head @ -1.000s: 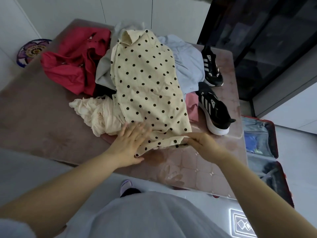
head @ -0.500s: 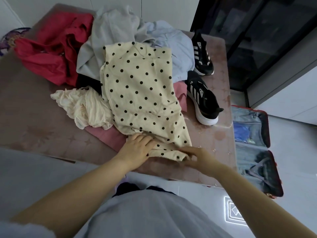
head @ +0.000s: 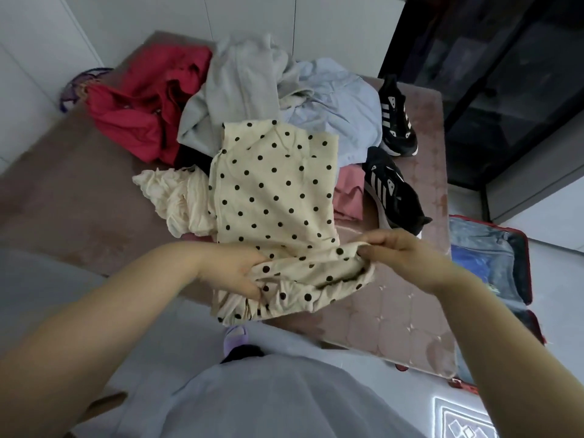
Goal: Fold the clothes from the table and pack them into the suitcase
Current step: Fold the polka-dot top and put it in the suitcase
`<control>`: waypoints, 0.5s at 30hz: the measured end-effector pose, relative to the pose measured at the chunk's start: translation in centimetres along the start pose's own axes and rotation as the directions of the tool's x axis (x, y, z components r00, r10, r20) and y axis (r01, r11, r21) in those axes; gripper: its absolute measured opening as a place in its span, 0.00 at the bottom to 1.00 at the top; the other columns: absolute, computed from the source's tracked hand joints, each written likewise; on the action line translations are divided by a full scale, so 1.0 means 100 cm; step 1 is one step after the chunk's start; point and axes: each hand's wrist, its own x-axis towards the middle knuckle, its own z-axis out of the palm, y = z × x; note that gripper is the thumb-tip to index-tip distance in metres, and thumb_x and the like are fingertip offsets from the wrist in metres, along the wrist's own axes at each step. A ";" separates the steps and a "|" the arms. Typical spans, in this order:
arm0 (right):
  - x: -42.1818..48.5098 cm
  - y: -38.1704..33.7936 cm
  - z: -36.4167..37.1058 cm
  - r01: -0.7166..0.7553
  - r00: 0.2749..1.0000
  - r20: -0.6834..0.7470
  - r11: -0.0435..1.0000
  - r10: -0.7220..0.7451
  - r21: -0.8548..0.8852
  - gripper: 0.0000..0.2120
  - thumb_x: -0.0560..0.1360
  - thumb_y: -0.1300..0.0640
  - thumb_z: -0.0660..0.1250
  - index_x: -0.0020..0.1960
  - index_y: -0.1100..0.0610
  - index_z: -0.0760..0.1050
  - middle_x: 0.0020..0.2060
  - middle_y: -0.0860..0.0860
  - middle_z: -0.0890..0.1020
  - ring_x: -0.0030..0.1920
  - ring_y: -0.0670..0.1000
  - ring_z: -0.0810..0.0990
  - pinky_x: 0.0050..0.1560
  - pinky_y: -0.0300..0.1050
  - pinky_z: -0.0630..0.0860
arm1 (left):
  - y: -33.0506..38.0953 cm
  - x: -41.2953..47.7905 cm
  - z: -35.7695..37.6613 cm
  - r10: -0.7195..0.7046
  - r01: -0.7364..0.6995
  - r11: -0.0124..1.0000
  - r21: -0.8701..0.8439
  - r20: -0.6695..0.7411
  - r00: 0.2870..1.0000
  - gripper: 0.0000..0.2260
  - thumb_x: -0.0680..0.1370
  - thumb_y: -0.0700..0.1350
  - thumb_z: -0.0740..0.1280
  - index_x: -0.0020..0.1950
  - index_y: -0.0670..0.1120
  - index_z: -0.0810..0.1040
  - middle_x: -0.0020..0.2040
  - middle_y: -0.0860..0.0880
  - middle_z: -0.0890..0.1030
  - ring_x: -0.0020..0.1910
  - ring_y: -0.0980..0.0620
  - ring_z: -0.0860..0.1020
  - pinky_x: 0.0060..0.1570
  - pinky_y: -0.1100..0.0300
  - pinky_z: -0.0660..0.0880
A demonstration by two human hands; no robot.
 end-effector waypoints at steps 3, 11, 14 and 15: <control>0.027 -0.019 0.012 0.075 0.989 -0.139 0.985 -0.053 0.158 0.11 0.80 0.63 0.59 0.49 0.55 0.80 0.39 0.45 0.85 0.41 0.41 0.82 0.43 0.33 0.75 | -0.009 -0.023 -0.034 -0.019 0.019 0.989 -0.147 0.000 1.000 0.09 0.76 0.44 0.69 0.53 0.56 0.74 0.50 0.61 0.79 0.50 0.63 0.77 0.53 0.68 0.72; 0.095 -0.006 0.016 0.024 0.998 -0.045 0.987 -0.032 -0.159 0.32 0.64 0.52 0.78 0.64 0.44 0.68 0.57 0.43 0.78 0.59 0.47 0.77 0.60 0.45 0.75 | -0.053 0.004 -0.079 -0.212 0.118 0.974 -0.191 -0.611 0.762 0.08 0.75 0.44 0.69 0.54 0.48 0.78 0.47 0.54 0.78 0.54 0.49 0.76 0.49 0.61 0.69; 0.110 -0.005 0.018 -0.035 0.937 -0.344 0.964 -0.059 -0.262 0.12 0.71 0.53 0.73 0.53 0.50 0.75 0.43 0.45 0.81 0.46 0.48 0.79 0.42 0.35 0.75 | -0.061 0.020 -0.088 -0.179 0.081 0.982 -0.171 -0.690 0.702 0.16 0.75 0.44 0.70 0.62 0.45 0.75 0.56 0.51 0.77 0.59 0.50 0.74 0.55 0.60 0.68; 0.115 -0.009 0.016 -0.041 0.905 -0.420 0.972 -0.062 -0.231 0.06 0.74 0.53 0.70 0.48 0.53 0.76 0.39 0.48 0.80 0.41 0.49 0.79 0.37 0.35 0.74 | -0.064 0.025 -0.093 -0.168 0.047 0.982 -0.183 -0.731 0.662 0.17 0.75 0.44 0.70 0.64 0.46 0.73 0.60 0.50 0.77 0.62 0.50 0.73 0.59 0.58 0.69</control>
